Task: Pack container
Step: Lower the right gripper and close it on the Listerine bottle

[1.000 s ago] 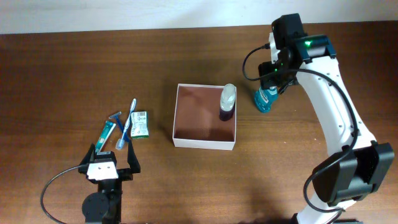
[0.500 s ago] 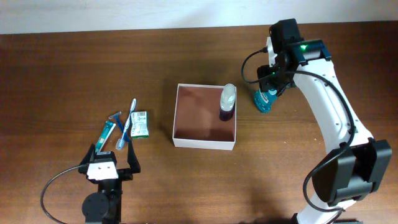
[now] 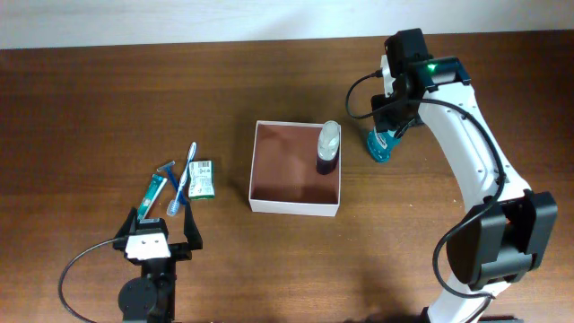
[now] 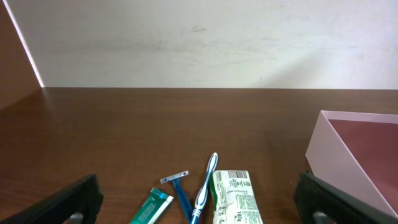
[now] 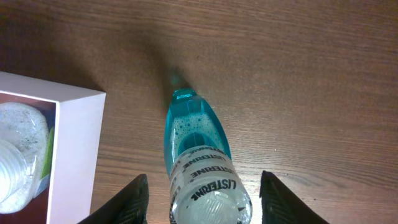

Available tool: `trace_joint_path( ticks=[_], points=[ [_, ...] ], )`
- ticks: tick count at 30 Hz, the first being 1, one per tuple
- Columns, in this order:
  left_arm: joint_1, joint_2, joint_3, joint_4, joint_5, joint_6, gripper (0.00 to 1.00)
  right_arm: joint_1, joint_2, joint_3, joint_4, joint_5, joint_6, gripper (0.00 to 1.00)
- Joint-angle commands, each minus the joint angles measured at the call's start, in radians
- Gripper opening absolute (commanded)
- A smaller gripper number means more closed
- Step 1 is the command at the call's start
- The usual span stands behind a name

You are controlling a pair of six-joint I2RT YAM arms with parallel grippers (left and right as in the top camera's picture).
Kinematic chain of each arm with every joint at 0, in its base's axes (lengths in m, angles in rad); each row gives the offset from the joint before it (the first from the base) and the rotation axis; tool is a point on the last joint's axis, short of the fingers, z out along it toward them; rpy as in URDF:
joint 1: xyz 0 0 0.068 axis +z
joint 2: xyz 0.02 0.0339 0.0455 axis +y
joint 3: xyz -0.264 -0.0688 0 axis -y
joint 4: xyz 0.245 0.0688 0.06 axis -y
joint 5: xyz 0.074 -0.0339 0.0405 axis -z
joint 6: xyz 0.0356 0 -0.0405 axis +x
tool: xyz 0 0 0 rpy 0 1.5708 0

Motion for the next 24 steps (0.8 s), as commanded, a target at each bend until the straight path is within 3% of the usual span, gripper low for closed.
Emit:
trace_joint_path(
  ticks=[1,12,15,24],
  points=[
    [0.006,-0.008,-0.008,0.002,0.018,0.012,1.0,-0.007,0.006,-0.005,0.005,-0.006,0.004,0.5],
    [0.006,-0.008,-0.008,0.002,0.018,0.012,1.0,-0.007,0.014,-0.039,0.031,-0.006,0.005,0.54],
    [0.006,-0.008,-0.008,0.002,0.018,0.012,0.99,-0.007,0.014,-0.047,0.035,-0.006,0.005,0.46],
    [0.006,-0.008,-0.008,0.002,0.018,0.012,0.99,-0.007,0.013,-0.046,0.035,-0.006,0.005,0.36]
  ],
)
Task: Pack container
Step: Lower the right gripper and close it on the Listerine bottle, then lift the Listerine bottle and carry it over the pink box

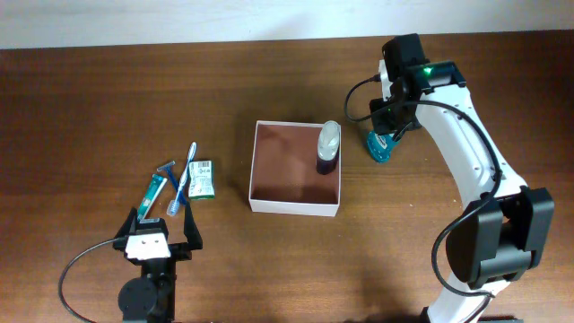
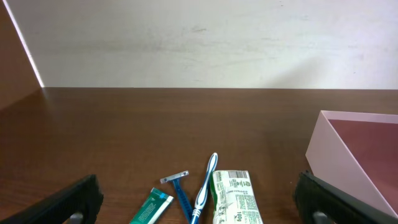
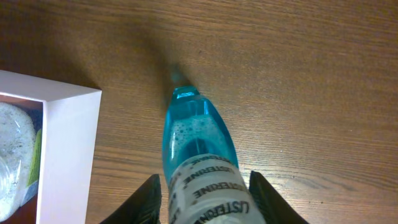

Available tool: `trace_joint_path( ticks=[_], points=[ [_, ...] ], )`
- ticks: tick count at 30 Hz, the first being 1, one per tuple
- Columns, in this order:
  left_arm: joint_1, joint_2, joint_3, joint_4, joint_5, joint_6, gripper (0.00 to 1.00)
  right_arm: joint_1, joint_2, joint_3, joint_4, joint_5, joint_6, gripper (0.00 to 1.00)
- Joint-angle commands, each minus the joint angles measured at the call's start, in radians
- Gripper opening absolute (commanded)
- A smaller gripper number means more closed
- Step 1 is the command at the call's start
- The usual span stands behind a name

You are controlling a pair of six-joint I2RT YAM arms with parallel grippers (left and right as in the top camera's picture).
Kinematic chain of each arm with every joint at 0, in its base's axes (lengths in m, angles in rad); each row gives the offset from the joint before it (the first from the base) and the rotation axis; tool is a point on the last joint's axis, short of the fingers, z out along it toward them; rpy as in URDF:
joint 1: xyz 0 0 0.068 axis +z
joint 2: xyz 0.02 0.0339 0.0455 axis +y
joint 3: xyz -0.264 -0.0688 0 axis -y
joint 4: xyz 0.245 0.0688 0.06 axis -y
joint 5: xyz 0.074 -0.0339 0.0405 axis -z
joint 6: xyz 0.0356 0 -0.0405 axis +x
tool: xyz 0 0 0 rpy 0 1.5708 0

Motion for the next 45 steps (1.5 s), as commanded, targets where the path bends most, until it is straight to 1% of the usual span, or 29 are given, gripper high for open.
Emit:
trace_joint_path(
  ticks=[1,3,4,13,17,22,29,36,40,45],
  points=[
    [0.006,-0.008,-0.008,0.002,0.018,0.012,1.0,-0.007,0.005,-0.004,0.003,-0.003,0.005,0.34],
    [0.006,-0.008,-0.008,0.002,0.018,0.012,0.99,-0.007,0.004,-0.002,0.003,-0.003,0.008,0.28],
    [0.006,-0.008,-0.008,0.002,0.018,0.012,0.99,-0.007,0.004,-0.002,0.003,-0.007,0.008,0.27],
    [0.006,-0.008,-0.008,0.002,0.018,0.012,0.99,-0.007,0.004,-0.001,0.002,-0.009,0.008,0.27],
    [0.006,-0.008,-0.008,0.002,0.018,0.012,0.99,-0.007,-0.006,0.035,-0.027,-0.01,0.008,0.27],
    [0.006,-0.008,-0.008,0.002,0.018,0.012,0.99,-0.003,-0.039,0.13,-0.109,-0.011,0.021,0.27],
    [0.006,-0.008,-0.008,0.002,0.018,0.012,1.0,-0.004,-0.082,0.279,-0.284,-0.015,0.148,0.27],
    [0.006,-0.008,-0.008,0.002,0.018,0.012,0.99,-0.004,-0.097,0.388,-0.459,-0.104,0.189,0.27],
    [0.006,-0.008,-0.008,0.002,0.018,0.012,0.99,-0.004,-0.113,0.433,-0.536,-0.116,0.22,0.27],
    [0.006,-0.008,-0.008,0.002,0.018,0.012,0.99,0.026,-0.16,0.437,-0.574,-0.148,0.245,0.27]
  ],
)
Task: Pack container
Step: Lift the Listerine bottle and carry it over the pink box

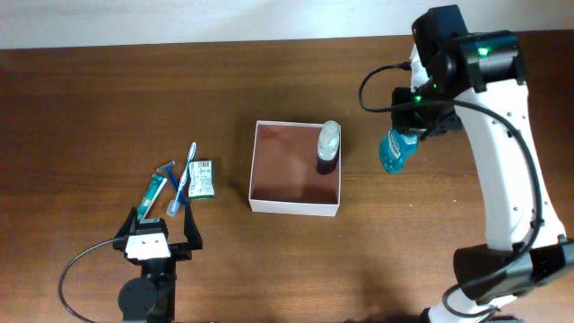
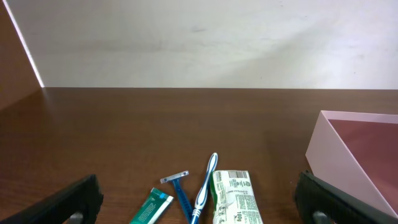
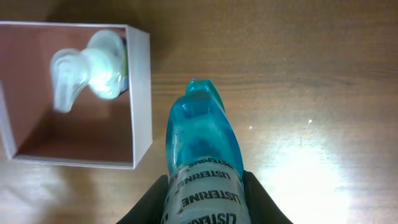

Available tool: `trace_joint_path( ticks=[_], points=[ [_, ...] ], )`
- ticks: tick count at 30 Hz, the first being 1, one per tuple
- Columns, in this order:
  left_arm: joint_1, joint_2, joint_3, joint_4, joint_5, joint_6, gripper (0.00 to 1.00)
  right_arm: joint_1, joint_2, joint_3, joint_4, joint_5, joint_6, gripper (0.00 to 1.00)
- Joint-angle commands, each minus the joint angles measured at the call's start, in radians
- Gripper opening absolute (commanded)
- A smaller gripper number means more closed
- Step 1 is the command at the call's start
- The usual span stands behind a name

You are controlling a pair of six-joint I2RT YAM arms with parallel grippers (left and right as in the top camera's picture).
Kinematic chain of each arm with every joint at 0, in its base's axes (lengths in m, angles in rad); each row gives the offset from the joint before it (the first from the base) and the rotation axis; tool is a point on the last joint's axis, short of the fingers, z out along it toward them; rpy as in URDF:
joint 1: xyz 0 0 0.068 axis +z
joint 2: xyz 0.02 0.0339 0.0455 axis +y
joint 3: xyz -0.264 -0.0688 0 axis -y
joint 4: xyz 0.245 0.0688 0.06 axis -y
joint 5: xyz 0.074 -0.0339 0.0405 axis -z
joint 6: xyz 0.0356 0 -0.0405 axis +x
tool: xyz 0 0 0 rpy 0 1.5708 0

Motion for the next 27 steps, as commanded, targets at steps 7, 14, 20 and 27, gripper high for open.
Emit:
trace_joint_path(
  ticks=[7,14,20,27],
  points=[
    [0.006,-0.008,-0.008,0.002,0.018,0.012,0.99,0.154,-0.108,0.035,-0.003,-0.02,0.146,0.27],
    [0.006,-0.008,-0.008,0.002,0.018,0.012,0.99,0.295,-0.101,0.033,-0.003,0.059,0.272,0.27],
    [0.006,-0.008,-0.008,0.002,0.018,0.012,0.99,0.4,-0.096,0.03,-0.003,0.158,0.358,0.27],
    [0.006,-0.008,-0.008,0.002,0.018,0.012,0.99,0.486,-0.074,0.029,0.006,0.216,0.437,0.27]
  ],
)
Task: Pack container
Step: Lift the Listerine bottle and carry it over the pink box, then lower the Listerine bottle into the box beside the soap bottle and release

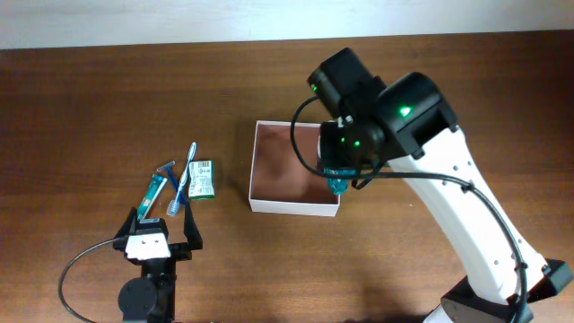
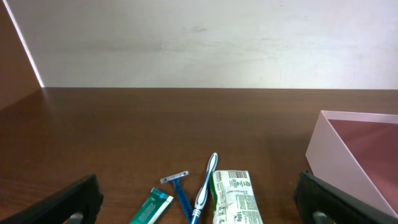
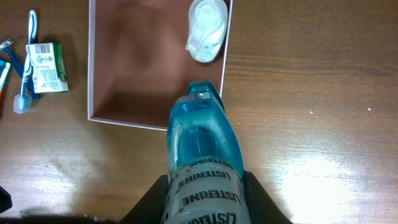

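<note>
My right gripper (image 3: 205, 208) is shut on a blue Listerine bottle (image 3: 202, 143), held high above the near right corner of the white box (image 1: 296, 206); overhead only the bottle's tip (image 1: 338, 185) shows under the arm. A clear bottle (image 3: 206, 28) stands in the box's far right corner. A razor (image 1: 170, 177), a toothbrush (image 1: 184, 179), a green tube (image 1: 153, 193) and a green-and-white packet (image 1: 202, 178) lie left of the box. My left gripper (image 2: 199, 202) rests open at the table's front, short of those items.
The box's (image 3: 93, 93) brown floor is bare apart from the clear bottle. The right arm (image 1: 430, 179) spans the table's right half. A pale wall (image 2: 199, 43) bounds the far table edge.
My right gripper has carried the Listerine bottle left, from beside the box's right wall to above its near right corner, and now stands higher. The left arm is unchanged.
The Listerine bottle stood on the table right of the box with my right fingers open around it. They then closed in on it. Later the bottle was lifted, held beside the box's right wall, and now it hangs over the box's near right corner.
</note>
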Available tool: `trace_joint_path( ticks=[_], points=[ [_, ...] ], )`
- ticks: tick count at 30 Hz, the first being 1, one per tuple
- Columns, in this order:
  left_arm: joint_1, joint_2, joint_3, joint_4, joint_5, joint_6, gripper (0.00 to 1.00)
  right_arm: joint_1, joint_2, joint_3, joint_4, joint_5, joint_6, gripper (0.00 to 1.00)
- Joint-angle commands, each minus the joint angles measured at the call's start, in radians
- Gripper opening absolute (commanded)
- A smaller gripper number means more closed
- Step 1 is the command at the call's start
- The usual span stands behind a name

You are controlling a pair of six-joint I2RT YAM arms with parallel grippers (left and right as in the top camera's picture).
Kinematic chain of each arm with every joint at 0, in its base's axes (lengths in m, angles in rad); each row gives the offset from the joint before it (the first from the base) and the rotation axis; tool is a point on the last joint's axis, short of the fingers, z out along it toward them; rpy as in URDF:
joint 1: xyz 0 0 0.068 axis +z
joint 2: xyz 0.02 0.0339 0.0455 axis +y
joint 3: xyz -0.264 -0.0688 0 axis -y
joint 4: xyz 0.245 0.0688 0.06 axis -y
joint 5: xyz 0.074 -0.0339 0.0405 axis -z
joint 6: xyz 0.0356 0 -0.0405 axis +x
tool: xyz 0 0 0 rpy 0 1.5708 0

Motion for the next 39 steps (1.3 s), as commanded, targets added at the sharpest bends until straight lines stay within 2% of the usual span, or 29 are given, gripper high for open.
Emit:
trace_joint_path(
  ticks=[1,17,39],
  points=[
    [0.006,-0.008,-0.008,0.002,0.018,0.012,1.0,0.04,0.007,0.024,0.01,0.084,0.077,0.27],
    [0.006,-0.008,-0.008,0.002,0.018,0.012,1.0,0.052,0.102,0.004,0.034,0.108,0.097,0.26],
    [0.006,-0.008,-0.008,0.002,0.018,0.012,0.99,0.052,0.102,-0.257,0.249,0.108,0.142,0.26]
  ],
)
